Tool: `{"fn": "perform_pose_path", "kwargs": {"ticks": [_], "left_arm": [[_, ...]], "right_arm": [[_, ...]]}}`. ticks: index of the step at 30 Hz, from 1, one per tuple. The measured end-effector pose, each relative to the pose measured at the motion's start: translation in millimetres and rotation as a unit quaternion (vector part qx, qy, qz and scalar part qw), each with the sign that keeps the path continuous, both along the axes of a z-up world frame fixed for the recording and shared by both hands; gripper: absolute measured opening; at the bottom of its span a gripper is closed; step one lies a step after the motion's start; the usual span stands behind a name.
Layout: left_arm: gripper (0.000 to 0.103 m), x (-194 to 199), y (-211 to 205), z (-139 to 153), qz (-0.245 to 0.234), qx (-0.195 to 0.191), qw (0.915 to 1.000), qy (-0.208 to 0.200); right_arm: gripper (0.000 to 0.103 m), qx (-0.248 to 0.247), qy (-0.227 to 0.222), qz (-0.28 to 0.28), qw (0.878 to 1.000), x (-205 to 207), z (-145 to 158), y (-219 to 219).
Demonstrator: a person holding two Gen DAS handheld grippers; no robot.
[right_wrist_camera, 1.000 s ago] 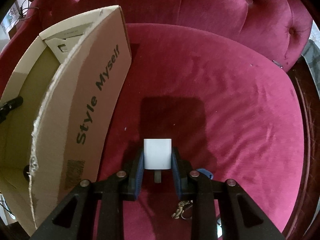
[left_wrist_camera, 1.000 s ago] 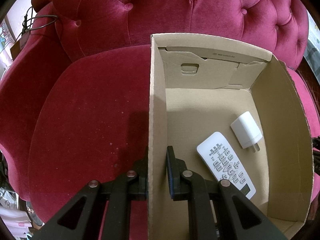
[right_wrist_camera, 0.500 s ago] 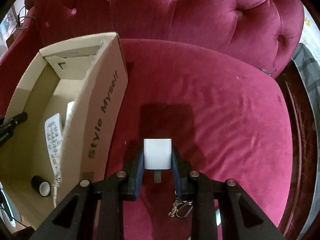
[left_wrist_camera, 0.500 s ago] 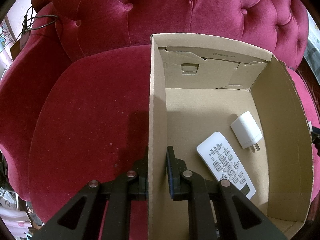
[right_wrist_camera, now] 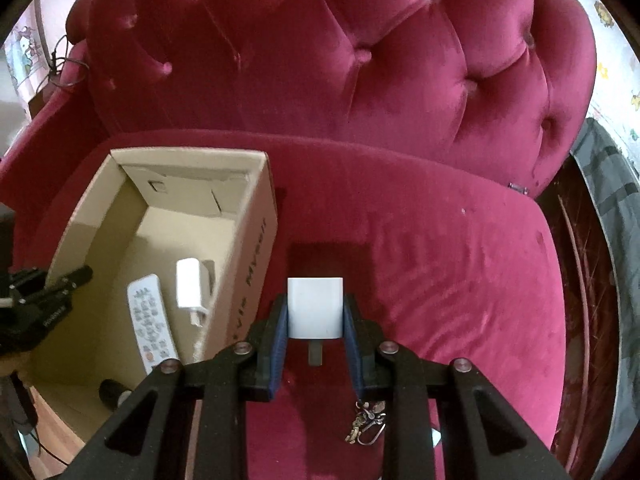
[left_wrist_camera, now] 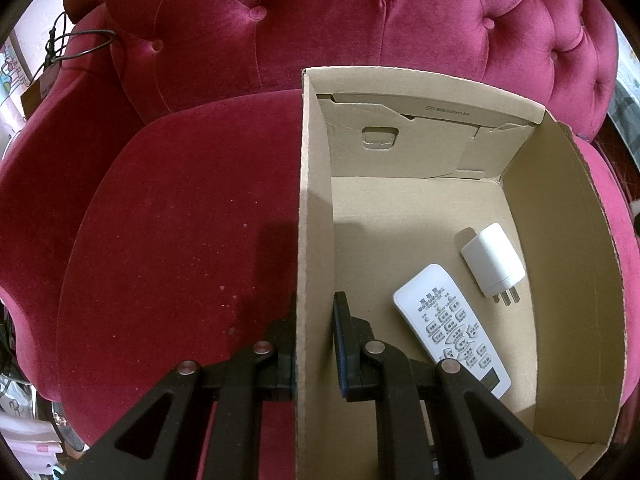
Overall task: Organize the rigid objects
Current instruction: 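Carry the small white adapter into the box with the right gripper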
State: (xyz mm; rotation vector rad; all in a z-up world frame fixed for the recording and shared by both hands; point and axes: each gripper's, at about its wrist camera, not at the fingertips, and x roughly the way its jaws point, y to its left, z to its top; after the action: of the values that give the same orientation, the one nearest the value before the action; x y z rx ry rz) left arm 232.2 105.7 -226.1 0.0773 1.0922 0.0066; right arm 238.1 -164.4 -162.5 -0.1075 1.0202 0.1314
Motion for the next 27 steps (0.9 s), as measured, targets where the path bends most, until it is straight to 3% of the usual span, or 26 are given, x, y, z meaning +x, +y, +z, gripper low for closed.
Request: {"fn": "perform_pose_path", "kwargs": {"ticks": [14,27], "left_arm": [[0.014,0,0,0,0.000,-0.002,1.0000,0.000],[0.014,0,1,0,0.000,-0.006,1.0000,0.001]], "right_arm": [[0.027,0.030,-0.041,0.024,0.998,-3,37,36],[0.027,0.049,-0.035,0.055,0.997,3,29,81]]}}
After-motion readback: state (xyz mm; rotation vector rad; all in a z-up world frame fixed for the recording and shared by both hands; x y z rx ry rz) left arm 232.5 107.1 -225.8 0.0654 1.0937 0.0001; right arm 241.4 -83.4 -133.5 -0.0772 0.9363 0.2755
